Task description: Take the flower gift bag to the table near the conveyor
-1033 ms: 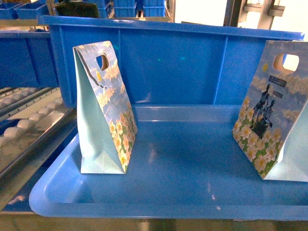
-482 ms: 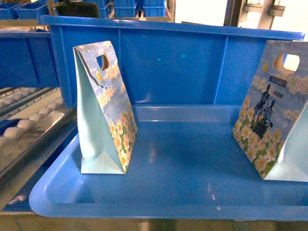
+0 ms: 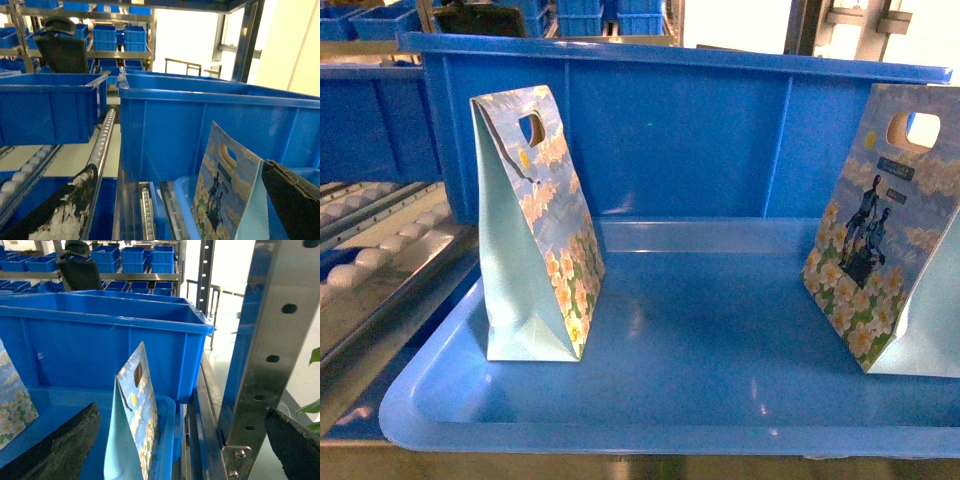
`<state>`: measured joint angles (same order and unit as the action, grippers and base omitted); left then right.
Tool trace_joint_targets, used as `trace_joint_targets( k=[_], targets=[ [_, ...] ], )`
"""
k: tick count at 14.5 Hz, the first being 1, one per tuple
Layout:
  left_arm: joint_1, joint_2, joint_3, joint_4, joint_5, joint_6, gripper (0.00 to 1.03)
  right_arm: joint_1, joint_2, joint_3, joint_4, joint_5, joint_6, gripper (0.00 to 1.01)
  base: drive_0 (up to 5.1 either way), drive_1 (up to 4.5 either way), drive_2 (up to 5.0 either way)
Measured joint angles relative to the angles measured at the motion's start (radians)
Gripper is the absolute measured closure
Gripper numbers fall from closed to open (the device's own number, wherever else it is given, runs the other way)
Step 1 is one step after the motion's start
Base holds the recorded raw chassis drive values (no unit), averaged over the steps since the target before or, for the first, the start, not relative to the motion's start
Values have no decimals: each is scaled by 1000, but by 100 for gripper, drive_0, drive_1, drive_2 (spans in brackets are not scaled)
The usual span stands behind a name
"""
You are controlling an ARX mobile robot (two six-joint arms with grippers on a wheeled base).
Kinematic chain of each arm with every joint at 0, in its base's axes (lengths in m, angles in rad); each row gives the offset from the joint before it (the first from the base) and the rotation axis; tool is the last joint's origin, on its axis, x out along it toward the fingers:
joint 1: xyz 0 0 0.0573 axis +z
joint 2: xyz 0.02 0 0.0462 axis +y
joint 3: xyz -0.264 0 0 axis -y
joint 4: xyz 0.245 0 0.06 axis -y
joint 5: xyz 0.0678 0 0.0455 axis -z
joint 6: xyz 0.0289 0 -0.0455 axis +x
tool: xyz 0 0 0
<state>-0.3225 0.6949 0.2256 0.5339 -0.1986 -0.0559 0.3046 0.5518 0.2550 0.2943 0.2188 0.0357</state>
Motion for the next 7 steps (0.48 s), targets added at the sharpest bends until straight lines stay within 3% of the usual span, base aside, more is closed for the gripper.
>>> trace_joint_targets(
  k=[3, 7],
  targets=[
    [12, 181, 114, 66, 19, -24, 5, 50, 156, 90, 35, 44, 16, 3, 0, 0, 0],
    [11, 262, 183, 64, 5, -23, 5, 48, 348, 211, 51, 35, 51, 3, 0, 0, 0]
  ],
)
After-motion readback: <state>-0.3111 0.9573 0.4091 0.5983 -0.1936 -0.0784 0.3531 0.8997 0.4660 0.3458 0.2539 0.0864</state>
